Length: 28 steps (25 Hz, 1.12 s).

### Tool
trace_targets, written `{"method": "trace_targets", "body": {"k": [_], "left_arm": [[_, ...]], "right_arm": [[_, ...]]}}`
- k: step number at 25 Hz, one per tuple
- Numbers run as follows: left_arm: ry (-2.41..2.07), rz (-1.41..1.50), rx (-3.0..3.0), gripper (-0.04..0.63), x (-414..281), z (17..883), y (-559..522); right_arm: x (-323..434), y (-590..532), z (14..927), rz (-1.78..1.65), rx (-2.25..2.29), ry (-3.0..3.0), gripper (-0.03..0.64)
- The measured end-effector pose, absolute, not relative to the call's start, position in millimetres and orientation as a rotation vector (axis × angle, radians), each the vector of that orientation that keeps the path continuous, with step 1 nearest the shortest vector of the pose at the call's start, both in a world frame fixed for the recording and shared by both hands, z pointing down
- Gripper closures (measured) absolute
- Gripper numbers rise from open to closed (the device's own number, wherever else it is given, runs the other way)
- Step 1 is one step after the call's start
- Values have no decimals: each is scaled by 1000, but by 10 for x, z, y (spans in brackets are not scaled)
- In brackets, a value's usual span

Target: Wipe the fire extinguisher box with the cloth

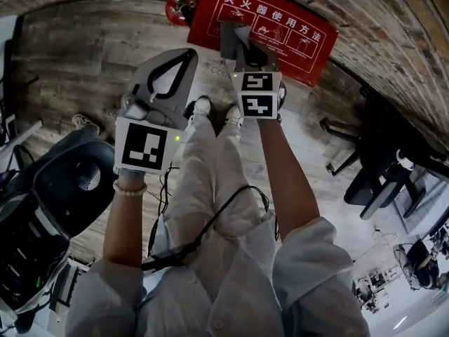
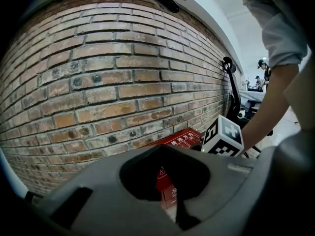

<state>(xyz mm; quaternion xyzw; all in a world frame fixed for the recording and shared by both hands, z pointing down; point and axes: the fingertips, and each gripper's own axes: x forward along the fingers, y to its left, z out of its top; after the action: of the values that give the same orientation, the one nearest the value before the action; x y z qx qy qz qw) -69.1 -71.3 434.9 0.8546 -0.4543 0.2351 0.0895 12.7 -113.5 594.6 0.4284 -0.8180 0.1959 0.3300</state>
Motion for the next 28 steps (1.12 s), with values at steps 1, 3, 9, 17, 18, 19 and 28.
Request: {"method": "trace_targets", "body": {"k": [1, 3, 9, 17, 18, 19, 28], "left_arm": [[-1347, 699, 2545, 597, -663, 4345, -716], [-1339, 703, 2552, 597, -609, 4340, -720], [-1312, 711, 2572, 598, -441, 4317, -719], [-1279, 713, 2602, 598, -227, 4313, -716], [-1273, 714, 2606, 598, -200, 4309, -715], [-1267, 715, 2610, 597, -173, 4305, -715], [-1225, 727, 2636, 598, 39, 4279, -693]], "right_arm": [[166, -1130, 5945, 516, 1127, -2137, 591], [251, -1119, 5946, 524, 1140, -2130, 591], [476, -1075, 5941, 523, 1155, -2115, 591], [780, -1019, 5953, 526, 1190, -2090, 591], [822, -1012, 5951, 526, 1195, -2085, 591], [865, -1007, 5949, 526, 1201, -2080, 591], [1249, -965, 5929, 518, 1241, -2044, 591]]}}
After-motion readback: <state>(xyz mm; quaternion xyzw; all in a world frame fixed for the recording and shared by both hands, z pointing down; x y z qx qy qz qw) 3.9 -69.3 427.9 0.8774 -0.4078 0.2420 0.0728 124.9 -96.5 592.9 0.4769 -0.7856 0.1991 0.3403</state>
